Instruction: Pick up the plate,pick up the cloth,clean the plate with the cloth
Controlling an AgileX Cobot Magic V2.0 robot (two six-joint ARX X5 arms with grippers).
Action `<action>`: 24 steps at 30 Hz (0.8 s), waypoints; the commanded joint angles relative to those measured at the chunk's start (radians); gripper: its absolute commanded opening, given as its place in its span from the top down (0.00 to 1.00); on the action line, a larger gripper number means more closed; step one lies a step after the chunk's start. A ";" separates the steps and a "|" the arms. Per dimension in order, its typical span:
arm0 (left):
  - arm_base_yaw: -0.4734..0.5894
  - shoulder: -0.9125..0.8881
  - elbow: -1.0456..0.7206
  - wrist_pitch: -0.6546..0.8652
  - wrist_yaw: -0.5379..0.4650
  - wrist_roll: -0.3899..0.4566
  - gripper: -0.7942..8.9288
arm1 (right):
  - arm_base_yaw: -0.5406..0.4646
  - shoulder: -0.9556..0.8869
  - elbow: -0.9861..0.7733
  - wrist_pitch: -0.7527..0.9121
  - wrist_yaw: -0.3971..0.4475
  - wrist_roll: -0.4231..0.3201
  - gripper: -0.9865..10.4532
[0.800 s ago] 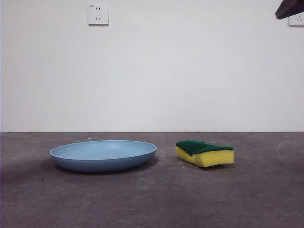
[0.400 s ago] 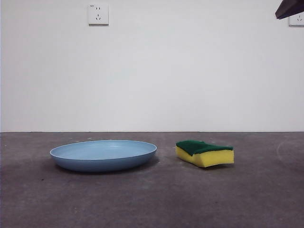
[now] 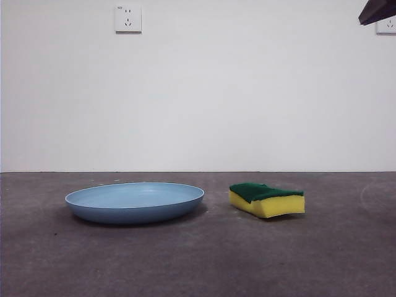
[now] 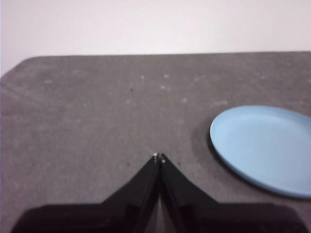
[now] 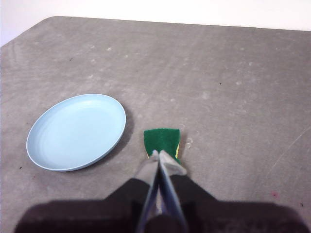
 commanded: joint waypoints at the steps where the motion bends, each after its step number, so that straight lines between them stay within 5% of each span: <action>1: 0.003 -0.032 -0.044 0.013 0.002 0.009 0.92 | 0.001 -0.001 -0.005 0.006 0.003 0.008 0.91; 24: 0.003 -0.052 -0.078 0.017 0.001 0.015 0.92 | 0.001 -0.001 -0.005 0.005 0.003 0.008 0.91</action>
